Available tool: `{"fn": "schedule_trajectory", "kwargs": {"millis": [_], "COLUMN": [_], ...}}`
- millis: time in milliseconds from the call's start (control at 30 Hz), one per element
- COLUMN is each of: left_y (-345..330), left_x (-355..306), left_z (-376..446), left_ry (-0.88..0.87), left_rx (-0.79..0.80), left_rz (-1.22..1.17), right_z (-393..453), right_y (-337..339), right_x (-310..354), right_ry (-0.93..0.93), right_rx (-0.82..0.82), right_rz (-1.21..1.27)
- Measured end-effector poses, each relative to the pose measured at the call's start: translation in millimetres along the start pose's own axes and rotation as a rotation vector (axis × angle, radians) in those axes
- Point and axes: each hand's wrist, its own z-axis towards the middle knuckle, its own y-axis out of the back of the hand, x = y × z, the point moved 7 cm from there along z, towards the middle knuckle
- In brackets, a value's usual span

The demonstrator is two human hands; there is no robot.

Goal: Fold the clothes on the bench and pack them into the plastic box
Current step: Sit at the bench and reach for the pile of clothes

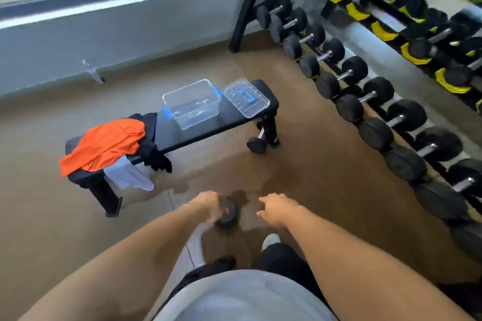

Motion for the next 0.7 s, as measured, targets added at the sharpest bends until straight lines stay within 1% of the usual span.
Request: {"fn": "schedule_trajectory", "kwargs": {"millis": [67,133,233,367,467,700], "left_y": [16.5,34.4,57.3,84.1,109.3,177.2], "left_x": [12.4,16.1,21.1,46.5,83.1,208.3], "left_z": [15.0,26.2,40.1,64.0,87.0,136.5], "left_ry": [0.105,0.147,0.185,0.207,0.223,0.255], "left_rx": [-0.023,-0.067,-0.130,-0.186,-0.190,-0.193], "left_rz": [-0.106,-0.179,-0.278,-0.349,-0.361,-0.384], "right_z": [21.9,41.3,68.3,106.2,136.9,200.1], "right_y": [32.9,64.2,100.7,133.3,154.0,208.6], "right_x": [2.9,10.7,35.3,81.0,119.0,217.1], "right_ry": [0.054,0.106,0.206,0.276,0.299,0.289], "right_rx": [0.031,0.035,0.022,-0.003,-0.012,-0.078], "right_rz": [-0.081,-0.158,-0.280,-0.304,-0.319,-0.305]}}
